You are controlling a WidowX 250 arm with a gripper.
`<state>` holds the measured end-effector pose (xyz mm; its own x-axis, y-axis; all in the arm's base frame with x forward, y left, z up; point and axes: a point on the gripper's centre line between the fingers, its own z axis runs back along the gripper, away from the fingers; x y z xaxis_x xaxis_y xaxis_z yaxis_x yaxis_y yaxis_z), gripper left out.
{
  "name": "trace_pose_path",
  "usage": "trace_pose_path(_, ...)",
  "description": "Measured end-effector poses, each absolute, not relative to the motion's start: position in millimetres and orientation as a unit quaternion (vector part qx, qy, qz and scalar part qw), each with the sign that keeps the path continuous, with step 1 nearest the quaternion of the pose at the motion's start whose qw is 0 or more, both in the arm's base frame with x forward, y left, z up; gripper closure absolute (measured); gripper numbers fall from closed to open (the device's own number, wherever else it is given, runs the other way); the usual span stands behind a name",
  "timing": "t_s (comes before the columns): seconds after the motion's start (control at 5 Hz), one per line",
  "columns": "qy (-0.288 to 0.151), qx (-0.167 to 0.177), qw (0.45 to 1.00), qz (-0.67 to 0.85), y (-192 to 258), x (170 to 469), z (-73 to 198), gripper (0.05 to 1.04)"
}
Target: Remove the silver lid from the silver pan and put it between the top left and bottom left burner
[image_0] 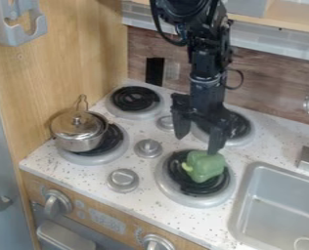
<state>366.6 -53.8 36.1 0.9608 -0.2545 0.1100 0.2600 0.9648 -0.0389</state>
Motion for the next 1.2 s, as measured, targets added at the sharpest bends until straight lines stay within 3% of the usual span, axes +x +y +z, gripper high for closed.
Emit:
trace_pose_path(0.4, -0.018, -0.034, 0.995, -0.093, -36.3, 359.9, 19.7, 0.084)
trace_pose_path(1.2, -0.060, 0.009, 0.990, 0.127, 127.6, 370.9, 49.9, 0.084)
